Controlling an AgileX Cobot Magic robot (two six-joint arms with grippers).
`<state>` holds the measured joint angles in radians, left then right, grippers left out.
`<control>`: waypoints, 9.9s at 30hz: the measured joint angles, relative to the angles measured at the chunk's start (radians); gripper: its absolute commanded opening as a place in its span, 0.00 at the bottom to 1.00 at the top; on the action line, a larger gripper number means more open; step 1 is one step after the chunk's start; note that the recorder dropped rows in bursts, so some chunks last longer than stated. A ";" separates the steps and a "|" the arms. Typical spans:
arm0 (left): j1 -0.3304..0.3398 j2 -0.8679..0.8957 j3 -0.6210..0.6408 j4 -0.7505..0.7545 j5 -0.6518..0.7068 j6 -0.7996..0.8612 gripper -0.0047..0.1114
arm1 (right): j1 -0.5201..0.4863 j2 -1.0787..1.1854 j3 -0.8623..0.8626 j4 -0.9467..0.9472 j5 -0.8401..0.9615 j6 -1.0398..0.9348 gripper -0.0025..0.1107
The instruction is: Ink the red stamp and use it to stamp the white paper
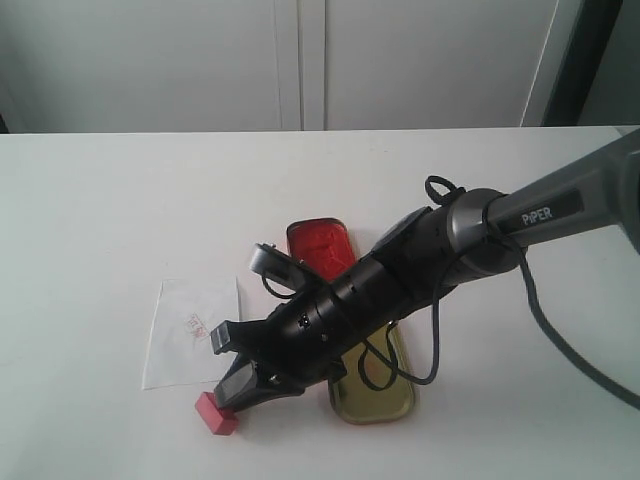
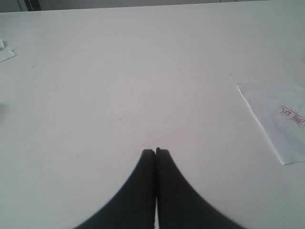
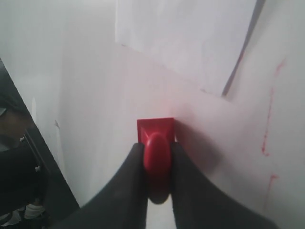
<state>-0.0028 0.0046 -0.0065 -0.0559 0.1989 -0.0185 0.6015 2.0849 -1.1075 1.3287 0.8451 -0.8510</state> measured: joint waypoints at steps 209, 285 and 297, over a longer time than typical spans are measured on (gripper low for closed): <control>0.000 0.000 0.000 0.000 0.000 0.000 0.04 | -0.388 -1.867 0.628 -1.336 -0.295 0.963 0.02; 0.000 0.000 0.002 0.000 0.000 0.000 0.04 | -0.530 -2.080 1.102 -1.449 -0.479 0.963 0.02; 0.000 0.000 0.002 0.000 0.000 0.000 0.04 | -0.530 -2.080 1.102 -1.449 -0.481 0.963 0.02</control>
<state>-0.0028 0.0046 -0.0042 -0.0559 0.1989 -0.0185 0.0715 0.0050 -0.0057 -0.1201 0.3641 0.1121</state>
